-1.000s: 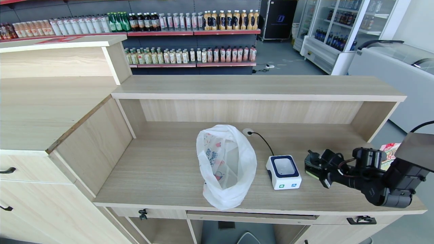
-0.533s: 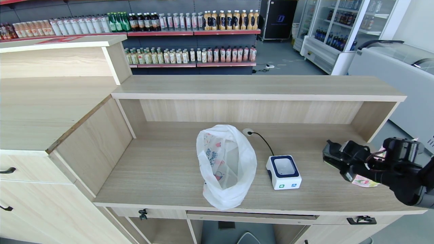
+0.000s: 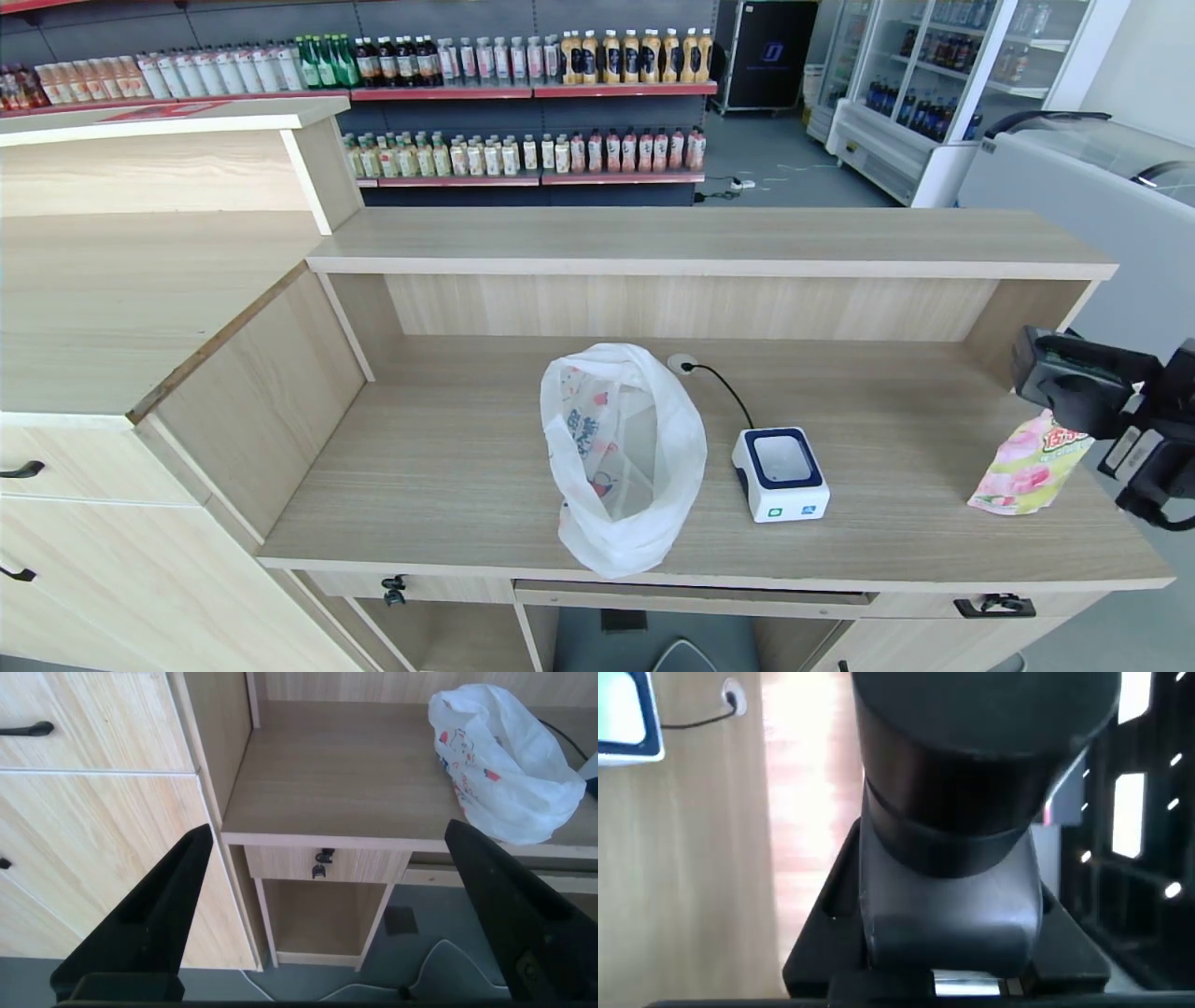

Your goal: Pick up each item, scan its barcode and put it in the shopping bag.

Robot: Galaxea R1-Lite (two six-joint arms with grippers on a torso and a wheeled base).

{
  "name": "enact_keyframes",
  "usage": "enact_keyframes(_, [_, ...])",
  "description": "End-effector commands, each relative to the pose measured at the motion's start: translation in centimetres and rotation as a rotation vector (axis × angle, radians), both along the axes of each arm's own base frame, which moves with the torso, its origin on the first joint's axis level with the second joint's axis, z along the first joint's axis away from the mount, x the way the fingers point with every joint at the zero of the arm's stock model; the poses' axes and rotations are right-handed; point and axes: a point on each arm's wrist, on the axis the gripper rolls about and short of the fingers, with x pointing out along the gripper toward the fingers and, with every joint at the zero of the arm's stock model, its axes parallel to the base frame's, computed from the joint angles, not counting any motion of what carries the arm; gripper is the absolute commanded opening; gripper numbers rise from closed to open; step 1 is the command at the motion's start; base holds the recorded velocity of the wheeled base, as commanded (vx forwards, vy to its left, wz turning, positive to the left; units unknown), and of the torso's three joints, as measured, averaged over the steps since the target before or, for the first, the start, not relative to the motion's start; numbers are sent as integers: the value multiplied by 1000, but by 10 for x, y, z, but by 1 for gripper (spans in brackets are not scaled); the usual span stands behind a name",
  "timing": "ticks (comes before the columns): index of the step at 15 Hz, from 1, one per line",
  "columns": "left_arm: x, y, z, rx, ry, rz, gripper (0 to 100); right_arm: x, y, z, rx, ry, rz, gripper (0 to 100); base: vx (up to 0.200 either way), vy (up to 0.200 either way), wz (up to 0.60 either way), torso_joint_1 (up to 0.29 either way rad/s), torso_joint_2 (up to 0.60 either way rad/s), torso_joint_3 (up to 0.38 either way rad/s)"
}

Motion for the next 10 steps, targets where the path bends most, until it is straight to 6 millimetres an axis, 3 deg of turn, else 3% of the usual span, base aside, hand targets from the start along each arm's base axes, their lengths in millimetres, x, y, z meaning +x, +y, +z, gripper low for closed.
enact_keyframes(1, [0,0,0,0,-1,0,100,-20,61,35,-239,-345,313,0,0,0,0,0,0,0])
enact_keyframes(3, [0,0,0,0,1,0,100,-27,104,44,-306,-538,491,0,0,0,0,0,0,0])
enact_keyframes(4, [0,0,0,0,-1,0,100,-31,116,47,-329,-614,531,0,0,0,0,0,0,0])
enact_keyframes(5, [0,0,0,0,1,0,100,-41,144,49,-350,-753,646,0,0,0,0,0,0,0])
enact_keyframes(7, [0,0,0,0,-1,0,100,-45,187,34,-361,-851,805,0,0,0,0,0,0,0])
enact_keyframes(10, [0,0,0,0,-1,0,100,-42,216,17,-351,-847,899,0,0,0,0,0,0,0])
